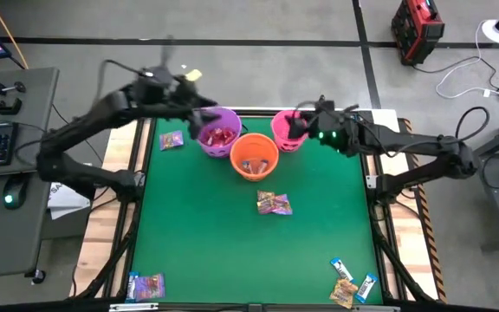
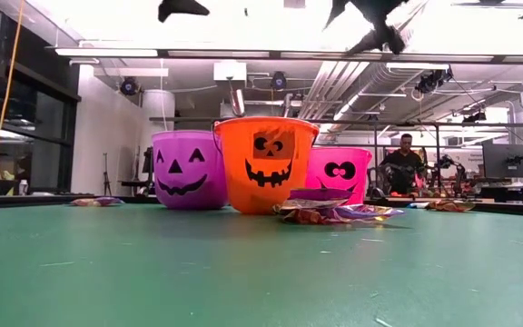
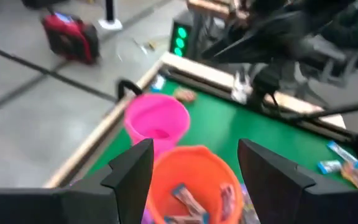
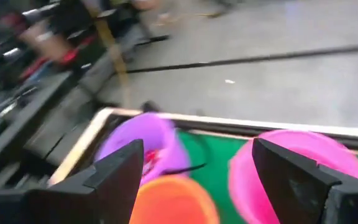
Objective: Sort candy by brand, put in halloween buckets
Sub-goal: Put the white chocolate into the orange bucket
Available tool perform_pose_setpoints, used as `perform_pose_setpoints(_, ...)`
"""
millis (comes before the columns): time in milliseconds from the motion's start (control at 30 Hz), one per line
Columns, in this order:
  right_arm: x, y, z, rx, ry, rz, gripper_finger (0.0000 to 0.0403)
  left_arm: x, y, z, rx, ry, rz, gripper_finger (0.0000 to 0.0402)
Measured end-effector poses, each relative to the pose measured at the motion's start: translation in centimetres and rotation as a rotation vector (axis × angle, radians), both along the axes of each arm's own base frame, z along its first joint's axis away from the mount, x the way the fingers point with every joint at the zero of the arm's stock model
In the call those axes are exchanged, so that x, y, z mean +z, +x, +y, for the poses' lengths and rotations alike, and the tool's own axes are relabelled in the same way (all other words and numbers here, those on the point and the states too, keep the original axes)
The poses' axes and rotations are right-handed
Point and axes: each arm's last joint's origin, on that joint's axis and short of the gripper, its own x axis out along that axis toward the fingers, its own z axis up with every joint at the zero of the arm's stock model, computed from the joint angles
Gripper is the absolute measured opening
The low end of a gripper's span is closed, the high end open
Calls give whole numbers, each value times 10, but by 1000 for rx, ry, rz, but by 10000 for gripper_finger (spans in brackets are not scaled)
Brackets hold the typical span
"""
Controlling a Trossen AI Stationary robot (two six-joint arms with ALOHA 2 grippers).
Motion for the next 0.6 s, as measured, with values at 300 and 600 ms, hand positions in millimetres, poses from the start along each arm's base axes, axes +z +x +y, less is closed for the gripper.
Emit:
perform_pose_setpoints(300, -36, -47, -103, -411, 296, 103, 293, 25, -49, -5, 39, 100, -94, 221)
perform_pose_setpoints(600, -105, -97, -194, -870, 603, 148, 293, 23, -47, -3, 58, 55, -95, 220)
